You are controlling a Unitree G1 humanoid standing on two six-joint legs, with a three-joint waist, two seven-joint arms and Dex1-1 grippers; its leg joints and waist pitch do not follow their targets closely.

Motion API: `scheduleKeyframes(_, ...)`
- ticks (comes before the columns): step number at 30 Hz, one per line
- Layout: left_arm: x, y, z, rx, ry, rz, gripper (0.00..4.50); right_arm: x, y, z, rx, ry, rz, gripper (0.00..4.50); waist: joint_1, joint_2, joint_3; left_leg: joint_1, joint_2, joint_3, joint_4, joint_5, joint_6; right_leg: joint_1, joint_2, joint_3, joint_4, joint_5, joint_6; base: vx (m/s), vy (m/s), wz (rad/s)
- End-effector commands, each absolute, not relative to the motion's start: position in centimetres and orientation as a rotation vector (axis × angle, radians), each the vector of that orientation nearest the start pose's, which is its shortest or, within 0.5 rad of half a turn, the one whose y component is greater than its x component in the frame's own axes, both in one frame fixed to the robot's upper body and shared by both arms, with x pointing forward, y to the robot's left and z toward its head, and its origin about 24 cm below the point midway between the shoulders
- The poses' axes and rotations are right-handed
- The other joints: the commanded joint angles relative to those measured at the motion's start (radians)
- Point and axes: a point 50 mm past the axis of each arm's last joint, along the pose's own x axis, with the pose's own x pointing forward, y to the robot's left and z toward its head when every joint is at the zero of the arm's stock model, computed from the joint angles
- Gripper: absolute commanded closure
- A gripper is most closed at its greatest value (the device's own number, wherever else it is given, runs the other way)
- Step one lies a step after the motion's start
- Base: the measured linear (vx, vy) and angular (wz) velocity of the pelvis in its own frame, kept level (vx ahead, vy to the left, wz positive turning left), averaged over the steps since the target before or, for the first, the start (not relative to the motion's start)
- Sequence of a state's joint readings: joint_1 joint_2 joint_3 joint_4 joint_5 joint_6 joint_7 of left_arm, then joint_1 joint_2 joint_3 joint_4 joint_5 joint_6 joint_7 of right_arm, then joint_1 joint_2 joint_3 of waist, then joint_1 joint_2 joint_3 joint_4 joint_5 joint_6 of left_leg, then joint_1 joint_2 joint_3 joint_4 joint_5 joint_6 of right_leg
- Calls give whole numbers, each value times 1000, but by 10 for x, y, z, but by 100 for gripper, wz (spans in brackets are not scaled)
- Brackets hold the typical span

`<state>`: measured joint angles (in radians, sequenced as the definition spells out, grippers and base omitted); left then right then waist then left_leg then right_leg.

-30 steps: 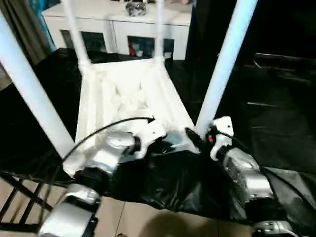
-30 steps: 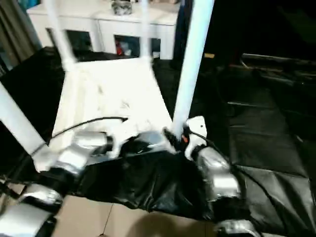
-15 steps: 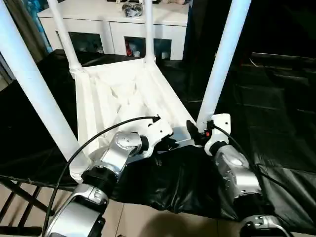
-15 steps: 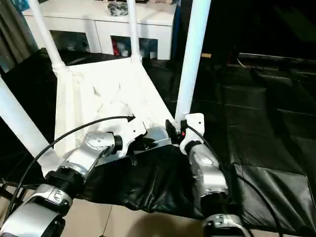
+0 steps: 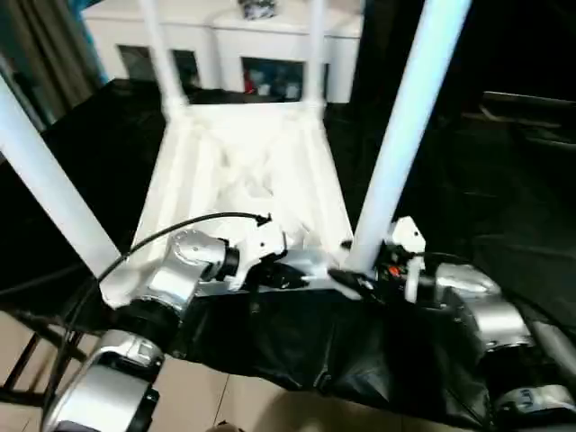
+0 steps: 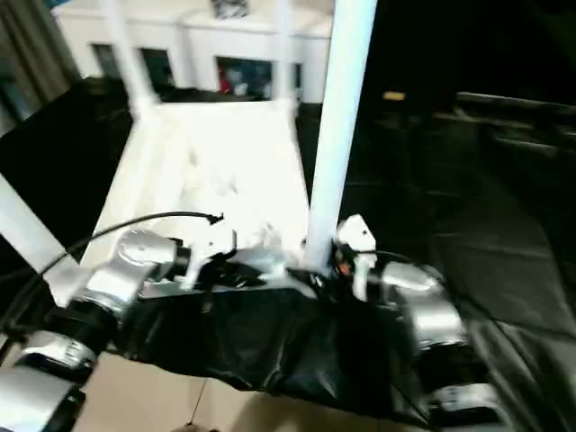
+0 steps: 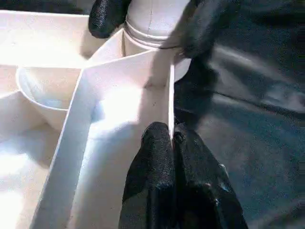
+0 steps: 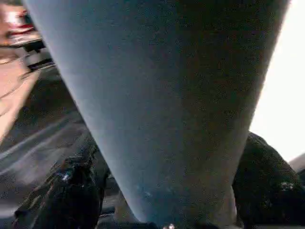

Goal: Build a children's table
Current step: Rotate leg to tighten

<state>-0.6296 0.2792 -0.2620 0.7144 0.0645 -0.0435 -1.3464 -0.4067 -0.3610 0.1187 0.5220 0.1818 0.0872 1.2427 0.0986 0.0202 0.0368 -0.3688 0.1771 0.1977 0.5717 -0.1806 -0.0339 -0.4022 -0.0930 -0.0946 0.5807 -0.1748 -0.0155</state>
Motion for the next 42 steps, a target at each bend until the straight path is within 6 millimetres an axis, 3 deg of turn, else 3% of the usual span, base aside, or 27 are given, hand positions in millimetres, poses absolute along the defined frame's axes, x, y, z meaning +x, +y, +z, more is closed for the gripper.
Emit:
scheduleKeyframes(1, 310, 99, 49, 361, 366, -1608, 450, 282, -146, 29, -60, 390, 1392, 127, 4, -14, -59, 11, 67, -20, -51, -145, 135, 54, -74, 51, -48, -110, -266, 0, 0, 0)
scheduleKeyframes(5, 308, 103, 49, 378, 380, -1646, 450, 279, -144, 29, -67, 428, 1481, 154, 8, -16, -55, 13, 68, -22, -57, -190, 93, 53, -75, 53, -56, -203, -241, 0, 0, 0)
scheduleKeyframes(8, 308, 105, 49, 379, 382, -1651, 450, 279, -142, 29, -64, 429, 1494, 180, 10, -17, -55, 14, 67, -22, -56, -190, 79, 52, -76, 54, -56, -214, -232, 0, 0, 0)
scheduleKeyframes(17, 309, 107, 49, 372, 385, -1650, 450, 280, -140, 30, -41, 419, 1483, 196, 15, -18, -58, 13, 66, -22, -54, -168, 82, 52, -76, 54, -51, -191, -235, 0, 0, 0)
scheduleKeyframes(20, 309, 108, 48, 362, 390, -1630, 450, 285, -139, 29, -24, 388, 1390, 196, 14, -18, -57, 12, 66, -23, -54, -172, 77, 52, -76, 54, -52, -198, -233, 0, 0, 0)
scheduleKeyframes(21, 312, 108, 46, 361, 407, -1569, 450, 295, -139, 28, -10, 349, 1229, 197, 13, -17, -54, 11, 65, -22, -55, -187, 71, 51, -76, 54, -55, -223, -229, 0, 0, 0)
scheduleKeyframes(23, 315, 108, 43, 365, 425, -1511, 450, 301, -140, 25, 2, 335, 1109, 198, 0, -17, -48, 12, 63, -28, -62, -249, 28, 47, -80, 54, -66, -342, -202, 0, 0, 0)
scheduleKeyframes(25, 316, 107, 43, 357, 425, -1480, 450, 304, -141, 24, -3, 330, 1042, 200, -10, -19, -44, 13, 62, -32, -65, -291, 6, 48, -81, 53, -75, -429, -170, 0, 0, 0)
scheduleKeyframes(26, 318, 101, 41, 322, 421, -1410, 450, 307, -138, 19, 27, 305, 904, 202, -16, -18, -43, 11, 62, -36, -69, -301, -1, 48, -81, 52, -78, -458, -154, 0, 0, 0)
scheduleKeyframes(28, 319, 94, 38, 300, 415, -1357, 450, 306, -132, 14, 27, 304, 838, 202, -25, -17, -41, 17, 63, -38, -71, -329, -16, 41, -82, 53, -85, -485, -144, 0, 0, 0)
scheduleKeyframes(31, 317, 78, 34, 259, 409, -1295, 450, 304, -118, 6, 54, 317, 715, 203, -35, -20, -36, 28, 55, -36, -68, -366, -8, 32, -78, 54, -98, -543, -125, 0, 0, 0)
scheduleKeyframes(33, 316, 67, 32, 245, 401, -1268, 450, 304, -109, 2, 68, 329, 633, 203, -40, -18, -36, 27, 53, -40, -70, -374, -4, 35, -79, 51, -103, -583, -107, 0, 0, 0)
scheduleKeyframes(36, 310, 48, 31, 235, 383, -1258, 450, 305, -85, 3, 129, 320, 541, 203, -46, -15, -35, 31, 54, -41, -74, -391, -8, 31, -76, 49, -108, -594, -96, 0, 0, 0)
scheduleKeyframes(39, 310, 47, 32, 243, 378, -1256, 450, 307, -85, 6, 113, 279, 516, 203, -51, -11, -39, 28, 55, -42, -80, -392, 0, 35, -74, 49, -108, -551, -93, 0, 0, 0)
scheduleKeyframes(41, 310, 47, 33, 247, 374, -1255, 450, 309, -89, 10, 134, 253, 498, 133, -53, -12, -38, 28, 54, -41, -81, -397, 4, 33, -74, 53, -106, -531, -101, 0, 0, 0)
scheduleKeyframes(42, 310, 47, 34, 246, 370, -1257, 450, 309, -91, 11, 149, 245, 497, 133, -54, -12, -39, 28, 55, -41, -81, -398, 6, 34, -75, 53, -105, -527, -102, 0, 0, 0)
